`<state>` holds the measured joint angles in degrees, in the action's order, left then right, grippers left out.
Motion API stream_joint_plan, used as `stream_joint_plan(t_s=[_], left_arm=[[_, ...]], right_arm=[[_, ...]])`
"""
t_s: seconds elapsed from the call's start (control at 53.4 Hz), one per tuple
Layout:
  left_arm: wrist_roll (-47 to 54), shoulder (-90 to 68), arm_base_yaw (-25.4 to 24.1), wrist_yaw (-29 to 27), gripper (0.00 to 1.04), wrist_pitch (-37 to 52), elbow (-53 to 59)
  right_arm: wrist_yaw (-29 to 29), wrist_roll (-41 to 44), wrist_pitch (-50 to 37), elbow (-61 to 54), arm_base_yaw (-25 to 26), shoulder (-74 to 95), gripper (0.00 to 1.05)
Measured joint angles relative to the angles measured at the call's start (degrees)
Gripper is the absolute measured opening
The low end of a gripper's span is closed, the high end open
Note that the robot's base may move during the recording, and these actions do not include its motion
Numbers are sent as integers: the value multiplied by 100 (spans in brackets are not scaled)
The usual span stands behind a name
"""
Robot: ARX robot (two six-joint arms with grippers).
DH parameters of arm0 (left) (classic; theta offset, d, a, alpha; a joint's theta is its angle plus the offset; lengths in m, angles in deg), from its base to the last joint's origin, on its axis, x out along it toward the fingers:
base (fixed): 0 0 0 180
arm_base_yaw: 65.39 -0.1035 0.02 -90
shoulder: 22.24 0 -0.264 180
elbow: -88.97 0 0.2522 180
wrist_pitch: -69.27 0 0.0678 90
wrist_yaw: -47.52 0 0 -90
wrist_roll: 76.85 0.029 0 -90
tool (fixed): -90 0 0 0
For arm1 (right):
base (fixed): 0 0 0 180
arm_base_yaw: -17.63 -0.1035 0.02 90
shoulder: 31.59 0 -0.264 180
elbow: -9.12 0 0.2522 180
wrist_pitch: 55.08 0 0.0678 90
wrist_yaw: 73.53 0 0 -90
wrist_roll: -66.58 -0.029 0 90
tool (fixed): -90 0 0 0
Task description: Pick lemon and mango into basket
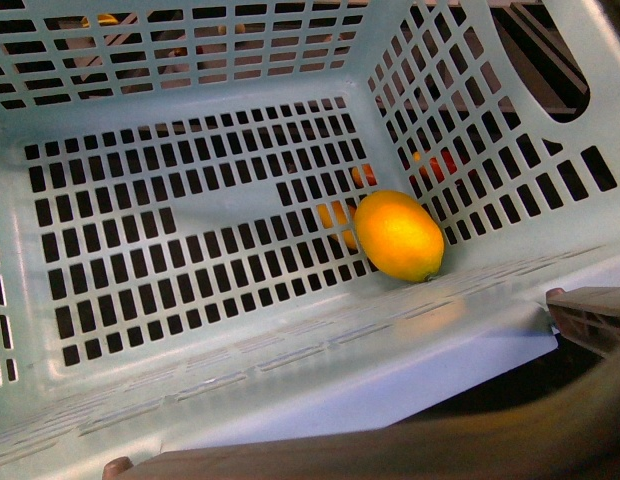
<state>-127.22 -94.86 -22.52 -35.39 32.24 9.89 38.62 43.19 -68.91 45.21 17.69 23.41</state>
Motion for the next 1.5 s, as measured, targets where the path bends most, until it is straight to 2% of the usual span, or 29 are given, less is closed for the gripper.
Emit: stream_joint_plan(t_s=[0.375,0.544,0.637,0.825,0.918,1.143,1.349,1.406,1.499], left_arm=[[0,0,0,0,5,0,0],[0,0,0,0,5,0,0],[2,0,0,0,5,0,0],[0,0,0,0,5,0,0],[0,0,0,0,5,0,0],[-17,0,0,0,5,0,0],[-31,0,0,2,5,0,0],[-31,0,0,0,5,0,0],[-24,0,0,-2,5,0,0]], right_arm=[[-815,168,-186,686,-1801,1215,62],[-1196,319,-52,1040,-2203,1580,62],[-1307,354,0,1095,-2271,1639,71],[-1447,356,42,1115,-2295,1650,92],[-1471,354,85,1115,-2273,1600,97],[-1473,341,306,1023,-1991,1110,96],[-1657,234,1300,470,-955,-195,96],[-2387,658,785,74,-809,-503,88],[-2806,1222,114,-310,-713,-748,78]])
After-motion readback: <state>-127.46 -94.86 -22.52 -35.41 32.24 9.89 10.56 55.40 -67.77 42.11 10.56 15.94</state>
